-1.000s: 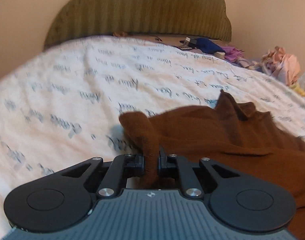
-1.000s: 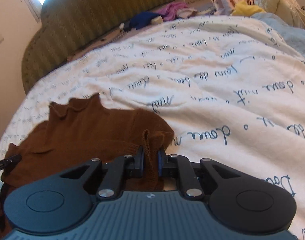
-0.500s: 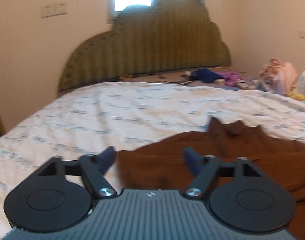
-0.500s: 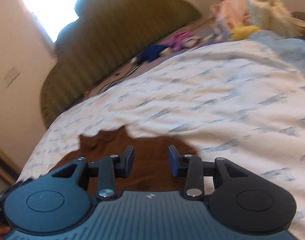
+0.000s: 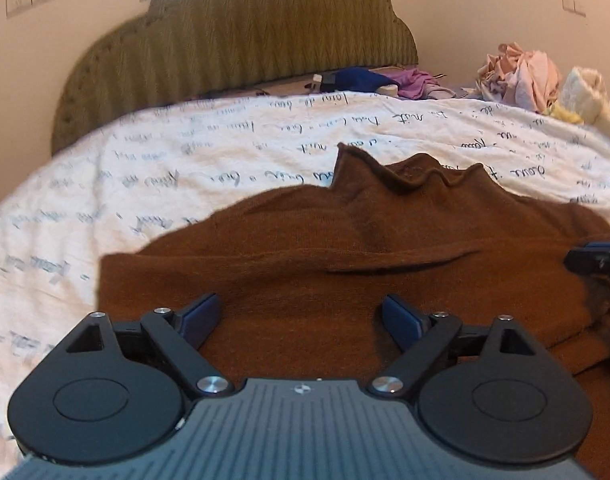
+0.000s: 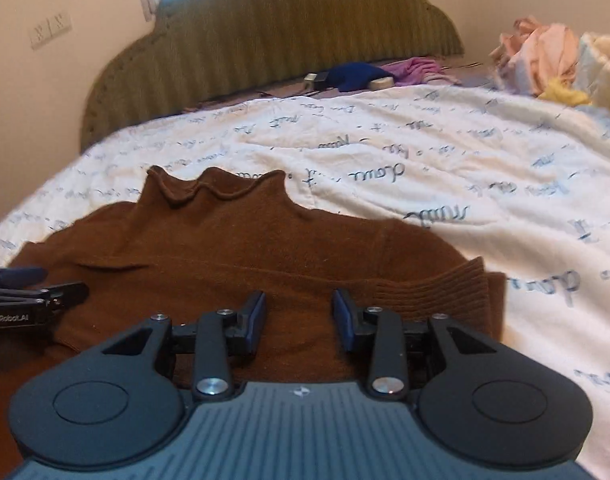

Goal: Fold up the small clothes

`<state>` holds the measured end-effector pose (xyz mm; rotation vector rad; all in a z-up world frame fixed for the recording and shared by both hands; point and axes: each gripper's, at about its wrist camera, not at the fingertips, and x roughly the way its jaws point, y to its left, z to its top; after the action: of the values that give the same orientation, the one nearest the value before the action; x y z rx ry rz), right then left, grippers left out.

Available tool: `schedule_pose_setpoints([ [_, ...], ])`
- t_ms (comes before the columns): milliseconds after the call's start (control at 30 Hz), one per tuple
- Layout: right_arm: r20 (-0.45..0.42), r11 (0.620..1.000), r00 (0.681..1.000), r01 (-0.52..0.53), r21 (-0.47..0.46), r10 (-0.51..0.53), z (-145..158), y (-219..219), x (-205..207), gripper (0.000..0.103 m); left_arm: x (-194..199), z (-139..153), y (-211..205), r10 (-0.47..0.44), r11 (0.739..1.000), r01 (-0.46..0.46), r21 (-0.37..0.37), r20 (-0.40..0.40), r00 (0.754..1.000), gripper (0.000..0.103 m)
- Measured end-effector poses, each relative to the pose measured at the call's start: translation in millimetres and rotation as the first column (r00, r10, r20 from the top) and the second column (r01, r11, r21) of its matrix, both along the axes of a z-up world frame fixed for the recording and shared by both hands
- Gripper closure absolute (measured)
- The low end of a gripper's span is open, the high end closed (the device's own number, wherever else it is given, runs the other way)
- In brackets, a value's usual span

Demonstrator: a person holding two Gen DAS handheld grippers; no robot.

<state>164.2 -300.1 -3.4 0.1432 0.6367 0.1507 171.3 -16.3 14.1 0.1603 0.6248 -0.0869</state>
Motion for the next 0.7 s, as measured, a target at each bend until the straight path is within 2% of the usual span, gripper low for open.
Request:
schedule_pose_setpoints([
  [33, -0.009, 1.000, 1.000, 0.026, 0.010, -0.026, 7, 5, -10, 0.064, -11, 5, -2, -0.001, 1.000, 0.001, 0.013, 0.008, 1.000, 0.019],
  [100, 0.021, 0.998, 0.999, -0.029, 0.056, 0.027, 18, 15, -34, 0.062, -42, 12, -1, -0.066, 0.998, 0.066, -0.018, 0.010, 0.998, 0.014],
  [167, 0.024, 0.998, 0.998, -0.064, 0.010, 0.064, 14, 27, -49, 0.059, -60, 9, -4, -0.124, 0.992, 0.124, -0.012, 0.001, 0.992, 0.009],
  [233, -0.022, 0.995, 0.997, -0.077, -0.059, 0.076, -5, 31, -49, 0.059, -62, -6, -6, -0.128, 0.991, 0.130, 0.045, -0.042, 0.991, 0.007],
  [267, 0.024, 0.994, 0.995, -0.093, -0.058, 0.095, -10, 26, -54, 0.059, -60, -7, 0, -0.112, 0.993, 0.114, 0.021, -0.060, 0.992, 0.008],
  [333, -0.009, 0.998, 0.998, -0.055, -0.006, 0.055, -3, 15, -56, 0.059, -64, 5, 17, -0.073, 0.996, 0.070, -0.047, -0.069, 0.995, 0.015],
  [367, -0.035, 1.000, 0.999, -0.012, 0.012, 0.012, 6, 10, -61, 0.058, -70, 13, 26, -0.059, 0.996, 0.055, -0.066, -0.070, 0.996, 0.015],
  [433, -0.017, 0.995, 1.000, -0.018, 0.095, 0.020, 21, -8, -82, 0.057, -89, 26, 49, -0.046, 0.992, 0.040, -0.116, -0.046, 0.998, 0.011],
  [467, -0.015, 0.990, 1.000, -0.016, 0.138, 0.019, 24, -20, -93, 0.057, -98, 29, 63, -0.025, 0.990, 0.020, -0.140, -0.035, 0.999, 0.009],
  [533, -0.067, 0.982, 0.997, 0.055, 0.183, -0.044, 22, -49, -108, 0.056, -108, 31, 90, 0.024, 0.984, -0.032, -0.174, -0.049, 0.999, 0.009],
  [633, -0.204, 0.958, 0.976, 0.124, 0.260, -0.072, 1, -83, -114, 0.056, -106, 19, 130, 0.099, 0.953, -0.140, -0.270, -0.160, 0.982, 0.010],
  [700, -0.203, 0.946, 0.978, 0.103, 0.308, -0.041, -6, -89, -117, 0.056, -105, 10, 145, 0.115, 0.922, -0.184, -0.342, -0.210, 0.971, 0.011],
])
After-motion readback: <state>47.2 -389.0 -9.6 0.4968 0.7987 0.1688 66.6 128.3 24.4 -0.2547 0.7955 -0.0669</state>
